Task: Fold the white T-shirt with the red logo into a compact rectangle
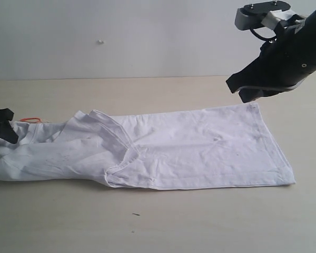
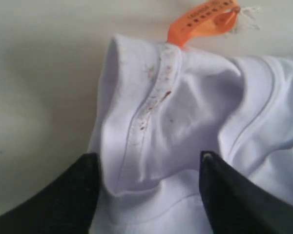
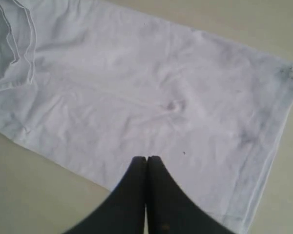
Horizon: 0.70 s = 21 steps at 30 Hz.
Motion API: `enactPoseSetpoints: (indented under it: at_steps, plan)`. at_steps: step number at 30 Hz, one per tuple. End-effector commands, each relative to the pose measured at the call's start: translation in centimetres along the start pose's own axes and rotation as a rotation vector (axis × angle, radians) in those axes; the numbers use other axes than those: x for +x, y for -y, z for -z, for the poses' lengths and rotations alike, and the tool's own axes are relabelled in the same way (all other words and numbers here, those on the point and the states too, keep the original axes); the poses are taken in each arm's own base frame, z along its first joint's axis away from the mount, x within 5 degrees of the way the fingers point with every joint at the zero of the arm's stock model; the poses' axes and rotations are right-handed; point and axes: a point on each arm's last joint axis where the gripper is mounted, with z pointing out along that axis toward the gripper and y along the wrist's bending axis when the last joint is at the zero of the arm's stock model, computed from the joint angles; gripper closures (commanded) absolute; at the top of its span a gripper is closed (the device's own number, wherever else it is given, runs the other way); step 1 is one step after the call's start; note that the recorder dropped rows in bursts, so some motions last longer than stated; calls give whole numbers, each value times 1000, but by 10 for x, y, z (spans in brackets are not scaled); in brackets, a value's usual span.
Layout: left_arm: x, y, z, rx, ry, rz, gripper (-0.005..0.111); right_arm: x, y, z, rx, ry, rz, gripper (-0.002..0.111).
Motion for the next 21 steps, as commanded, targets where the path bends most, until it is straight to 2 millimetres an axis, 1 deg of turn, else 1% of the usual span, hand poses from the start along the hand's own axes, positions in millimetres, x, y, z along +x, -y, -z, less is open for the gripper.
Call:
enactPoseSetpoints:
  at_steps: [1,7,11,14,17,21]
  plan:
    - [-1,-6,3,-41,6,-4,47,0,-1,4,-1,7,7,108]
    - [-2,-8,3,-59,16,-11,47,0,-1,4,-1,7,7,108]
    - [-7,-8,10,-79,65,-22,47,0,-1,4,-1,7,7,108]
    - [-7,-7,12,-77,62,-25,47,0,-1,4,-1,7,7,108]
    - [-2,-9,2,-61,17,-17,47,0,-1,4,-1,7,7,108]
    - [0,-12,-6,-54,-8,-8,47,0,-1,4,-3,1,7,108]
